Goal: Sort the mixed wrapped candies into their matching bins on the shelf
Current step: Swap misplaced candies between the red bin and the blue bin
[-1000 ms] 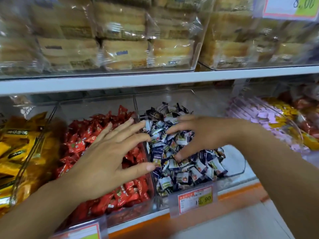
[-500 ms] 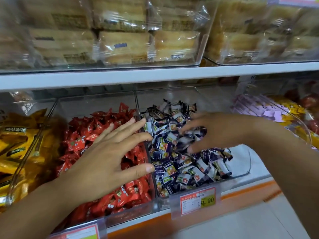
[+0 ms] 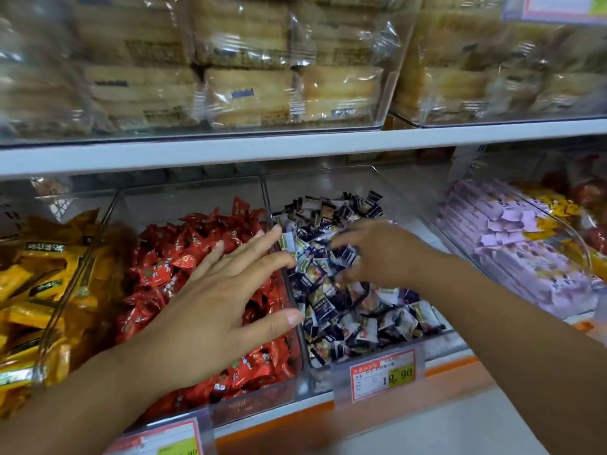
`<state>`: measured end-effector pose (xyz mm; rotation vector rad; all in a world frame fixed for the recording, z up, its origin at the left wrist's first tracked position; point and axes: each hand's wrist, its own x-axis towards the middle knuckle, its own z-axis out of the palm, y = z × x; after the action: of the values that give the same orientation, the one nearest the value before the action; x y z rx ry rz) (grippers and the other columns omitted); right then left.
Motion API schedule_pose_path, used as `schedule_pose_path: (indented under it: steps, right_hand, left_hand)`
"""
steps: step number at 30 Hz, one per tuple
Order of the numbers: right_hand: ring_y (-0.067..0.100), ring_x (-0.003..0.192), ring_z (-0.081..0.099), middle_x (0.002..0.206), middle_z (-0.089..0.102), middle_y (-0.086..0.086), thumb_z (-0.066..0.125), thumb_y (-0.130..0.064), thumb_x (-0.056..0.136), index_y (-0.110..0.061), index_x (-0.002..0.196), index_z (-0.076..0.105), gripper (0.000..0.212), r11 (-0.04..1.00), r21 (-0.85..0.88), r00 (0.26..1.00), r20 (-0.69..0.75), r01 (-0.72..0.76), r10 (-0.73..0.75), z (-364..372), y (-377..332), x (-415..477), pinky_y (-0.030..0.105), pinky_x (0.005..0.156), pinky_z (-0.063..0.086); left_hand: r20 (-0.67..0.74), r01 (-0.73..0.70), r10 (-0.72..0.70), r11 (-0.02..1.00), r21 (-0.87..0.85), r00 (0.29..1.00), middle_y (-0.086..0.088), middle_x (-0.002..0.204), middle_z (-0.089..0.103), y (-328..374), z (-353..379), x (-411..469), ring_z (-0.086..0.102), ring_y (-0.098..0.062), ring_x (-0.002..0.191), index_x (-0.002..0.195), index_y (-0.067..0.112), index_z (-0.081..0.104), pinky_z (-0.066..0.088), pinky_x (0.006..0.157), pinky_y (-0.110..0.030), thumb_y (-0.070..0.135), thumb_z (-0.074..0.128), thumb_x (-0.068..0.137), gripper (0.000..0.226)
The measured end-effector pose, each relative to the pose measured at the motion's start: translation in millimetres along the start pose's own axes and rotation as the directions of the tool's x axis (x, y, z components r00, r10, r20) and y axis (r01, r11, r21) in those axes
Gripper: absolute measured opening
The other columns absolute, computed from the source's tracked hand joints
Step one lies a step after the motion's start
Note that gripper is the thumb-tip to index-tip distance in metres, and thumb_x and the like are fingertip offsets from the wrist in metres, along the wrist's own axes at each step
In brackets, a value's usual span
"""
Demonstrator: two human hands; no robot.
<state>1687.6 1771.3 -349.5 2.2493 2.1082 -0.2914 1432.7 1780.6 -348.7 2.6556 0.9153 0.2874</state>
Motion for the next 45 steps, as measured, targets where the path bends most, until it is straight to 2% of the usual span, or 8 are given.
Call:
schedule_pose_path:
  steps: [5,13,20,26,32,39,42,45]
  right_hand:
    - [0.016,0.133,0.04,0.153,0.031,-0.006,0.068,-0.052,0.082,-0.044,0.137,0.044,0.06,0.983,0.182,0.999,0.027,-0.039,0.034,-41.8,12.3,-34.1,0.026,0.101,0.034]
    - [0.03,0.119,0.054,0.159,0.003,0.015,0.072,-0.071,0.063,-0.045,0.145,-0.024,0.129,0.984,-0.024,0.881,0.441,-0.179,0.171,6.4,5.0,-30.3,0.035,0.093,0.048]
    - [0.027,0.134,0.036,0.156,0.009,0.001,0.087,-0.04,0.064,-0.042,0.145,0.024,0.102,0.896,0.404,0.976,0.186,-0.185,0.117,30.8,17.0,-28.5,0.033,0.098,0.042]
    - [0.006,0.047,0.052,0.148,0.037,0.006,0.073,-0.009,0.081,-0.03,0.142,0.04,0.072,0.738,0.657,0.984,0.035,-0.154,0.174,24.9,14.0,-19.7,0.018,0.047,0.044]
    - [0.014,0.094,0.066,0.122,0.053,-0.009,0.08,-0.026,0.077,-0.029,0.13,0.051,0.061,0.51,0.86,0.99,-0.036,-0.039,0.136,-10.3,-7.6,-4.3,0.032,0.078,0.059]
    - [0.016,0.107,0.056,0.151,0.034,-0.006,0.066,-0.058,0.078,-0.043,0.143,0.034,0.073,0.955,0.262,0.936,0.348,-0.138,0.04,-58.2,-0.7,-37.4,0.034,0.079,0.058]
    - [0.026,0.122,0.052,0.154,0.03,0.001,0.066,-0.068,0.072,-0.036,0.15,0.016,0.099,0.974,0.068,0.806,0.575,-0.218,0.14,-21.9,1.3,-44.3,0.038,0.089,0.055]
    - [0.024,0.119,0.049,0.158,0.017,0.006,0.061,-0.076,0.071,-0.035,0.151,0.0,0.109,0.986,-0.013,0.832,0.535,-0.165,0.146,19.7,-1.7,-42.4,0.028,0.088,0.046]
  left_hand:
    - [-0.018,0.028,-0.027,0.997,0.068,0.999,0.039,0.146,-0.027,-2.7,3.6,1.6,-0.027,0.015,0.134,0.143,0.056,0.012,-0.02,0.116,-0.036,0.088,0.009,0.074,0.076]
    - [-0.032,0.078,-0.072,0.964,0.253,0.997,0.028,0.145,-0.039,8.0,6.0,2.7,-0.038,0.011,0.13,0.147,0.051,-0.007,-0.025,0.112,-0.047,0.096,0.002,0.062,0.096]
    - [-0.032,0.07,-0.065,0.975,0.212,0.997,0.029,0.145,-0.039,8.8,8.5,2.6,-0.034,0.013,0.131,0.147,0.051,-0.009,-0.024,0.113,-0.044,0.094,0.007,0.065,0.094]
    - [-0.071,0.066,-0.057,0.988,0.138,0.996,0.03,0.145,-0.039,8.1,15.0,-0.4,-0.032,0.015,0.131,0.148,0.047,-0.007,-0.022,0.116,-0.04,0.09,0.011,0.07,0.091]
    - [-0.108,0.05,-0.039,0.994,0.097,0.993,0.028,0.15,-0.032,4.4,20.9,-0.6,-0.022,0.01,0.139,0.149,0.046,0.0,-0.019,0.117,-0.036,0.09,0.014,0.072,0.09]
    - [-0.115,0.052,-0.04,0.993,0.104,0.993,0.031,0.149,-0.031,1.6,19.6,-0.5,-0.019,0.008,0.141,0.146,0.05,-0.003,-0.018,0.117,-0.039,0.091,0.013,0.07,0.088]
    - [-0.116,0.047,-0.036,0.995,0.093,0.993,0.031,0.15,-0.029,0.1,20.7,-0.8,-0.015,0.008,0.142,0.147,0.05,-0.002,-0.015,0.118,-0.041,0.092,0.014,0.071,0.088]
    - [-0.107,0.034,-0.025,0.996,0.086,0.994,0.031,0.15,-0.029,-0.4,21.0,0.4,-0.013,0.008,0.142,0.147,0.05,-0.001,-0.016,0.118,-0.041,0.091,0.017,0.072,0.087]
